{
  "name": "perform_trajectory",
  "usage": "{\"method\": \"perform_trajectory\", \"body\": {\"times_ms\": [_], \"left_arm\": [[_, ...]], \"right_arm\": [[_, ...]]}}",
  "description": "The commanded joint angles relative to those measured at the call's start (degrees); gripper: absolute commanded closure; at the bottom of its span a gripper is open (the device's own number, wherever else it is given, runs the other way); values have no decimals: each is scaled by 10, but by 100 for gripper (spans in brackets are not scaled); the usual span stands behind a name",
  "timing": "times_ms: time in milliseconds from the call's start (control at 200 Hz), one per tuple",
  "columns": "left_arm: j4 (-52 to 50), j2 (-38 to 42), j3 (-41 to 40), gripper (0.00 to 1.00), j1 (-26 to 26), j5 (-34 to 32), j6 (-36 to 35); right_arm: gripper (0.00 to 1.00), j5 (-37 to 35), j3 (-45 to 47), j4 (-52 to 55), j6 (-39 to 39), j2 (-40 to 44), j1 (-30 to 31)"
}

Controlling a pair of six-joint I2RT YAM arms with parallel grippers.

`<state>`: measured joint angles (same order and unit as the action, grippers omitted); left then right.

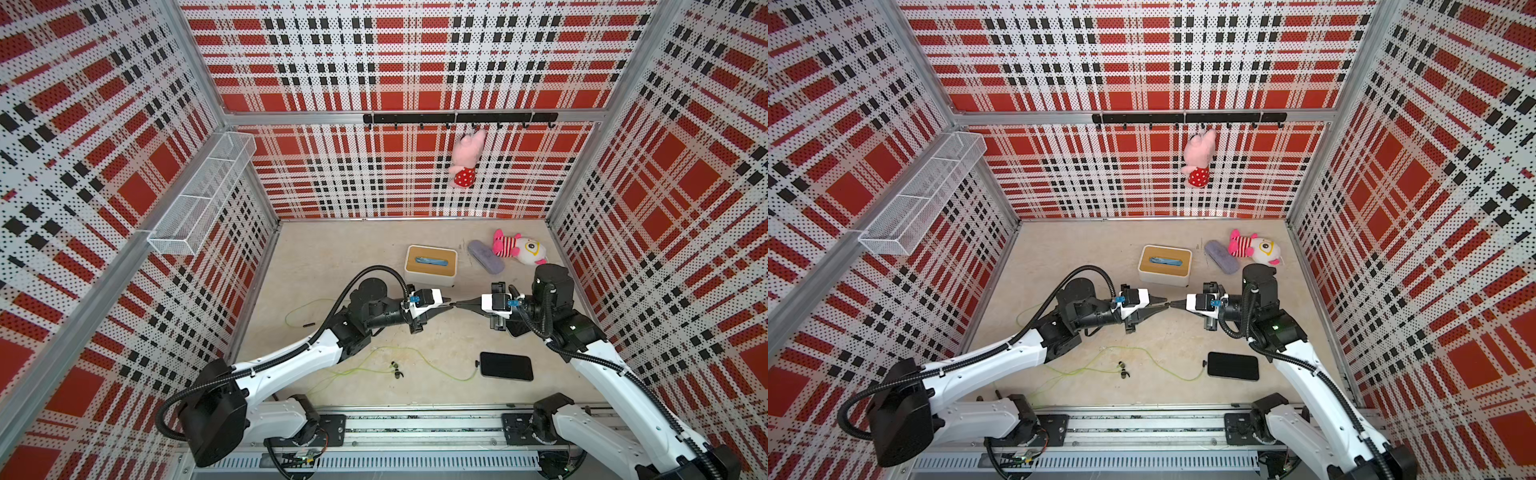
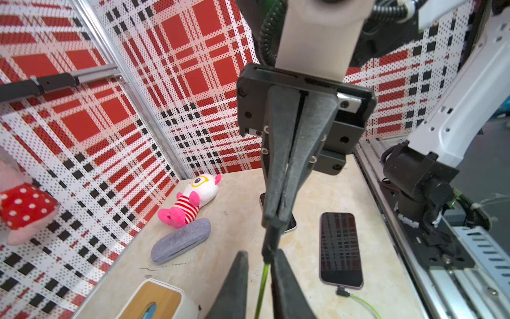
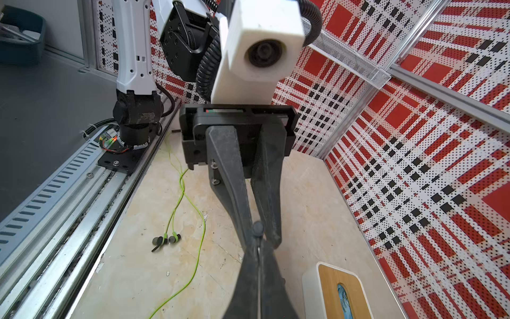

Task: Plug wired earphones into phones
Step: Pick up the wired earphone from the center of the board, then pick up the phone at the center of the board.

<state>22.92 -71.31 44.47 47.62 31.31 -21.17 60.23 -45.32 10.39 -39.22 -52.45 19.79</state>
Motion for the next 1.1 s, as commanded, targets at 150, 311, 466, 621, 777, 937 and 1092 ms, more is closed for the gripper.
{"method": "perform_trajectory", "body": {"times_ms": [150,311,466,621,777,937,1092], "left_arm": [[0,3,6,98,16,4,-14],[3,8,-3,100,17,-8,-14],[60,10,-39,100,14,-39,45],[180,2,-106,100,-24,-50,185],[255,-31,-163,100,-55,-78,284],[279,-62,-189,100,-42,-76,280],[308,-71,-208,100,-33,-62,283]], "right_arm": [[100,19,-7,19,-13,-10,10],[100,4,-8,19,-8,-7,10],[42,-108,-63,148,-83,-10,10],[16,-329,-102,282,-197,-24,10],[2,-552,-115,357,-284,-105,9],[0,-708,-128,403,-364,-238,-12],[0,-775,-157,433,-406,-317,-48]]}}
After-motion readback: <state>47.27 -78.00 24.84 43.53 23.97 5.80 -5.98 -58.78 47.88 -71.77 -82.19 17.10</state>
